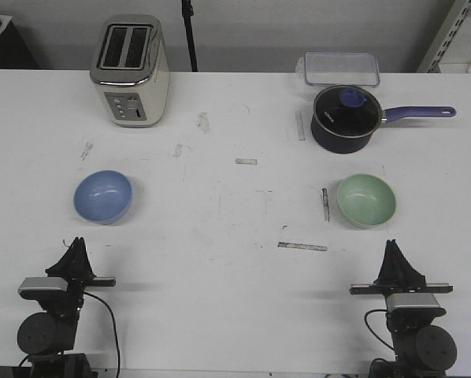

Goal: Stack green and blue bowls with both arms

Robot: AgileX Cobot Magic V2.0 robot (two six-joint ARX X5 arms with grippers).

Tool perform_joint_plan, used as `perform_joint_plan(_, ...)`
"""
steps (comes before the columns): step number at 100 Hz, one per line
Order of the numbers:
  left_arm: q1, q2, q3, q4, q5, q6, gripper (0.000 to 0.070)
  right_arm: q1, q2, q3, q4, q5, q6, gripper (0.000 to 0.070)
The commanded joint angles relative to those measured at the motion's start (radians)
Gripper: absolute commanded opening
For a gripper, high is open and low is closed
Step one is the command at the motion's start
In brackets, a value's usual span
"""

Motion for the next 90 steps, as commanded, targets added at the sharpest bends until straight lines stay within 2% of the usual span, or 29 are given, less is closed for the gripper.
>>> perform_joint_plan(1, 0.0, -0.002, -0.022, 0.012, 0.002, -0.005, 0.0001, 0.001, 0.016, 0.036, -0.038, 0.0, 0.003, 0.0015)
perform_joint_plan(26, 0.0, -0.002, -0.022, 0.012, 0.002, -0.005, 0.0001, 0.001, 0.186, 0.206, -0.187, 0.0, 0.004, 0.0015)
perform_joint_plan(47, 0.0, -0.002, -0.022, 0.012, 0.002, -0.005, 0.0001, 0.001, 0.427, 0.373, -0.238, 0.0, 0.005, 0.0015)
perform_joint_plan(70, 0.0, -0.002, -0.022, 0.012, 0.002, -0.005, 0.0001, 0.001, 0.681, 0.55, -0.257, 0.0, 0.078, 0.0015)
perform_joint_plan(81, 0.0, -0.002, -0.022, 0.012, 0.002, -0.005, 0.0001, 0.0, 0.802, 0.663, -0.335, 0.005, 0.071, 0.0014)
perform_joint_plan(90, 0.0, -0.002, -0.022, 0.012, 0.002, -0.005, 0.0001, -0.005, 0.911, 0.76, -0.418, 0.046, 0.071, 0.0014)
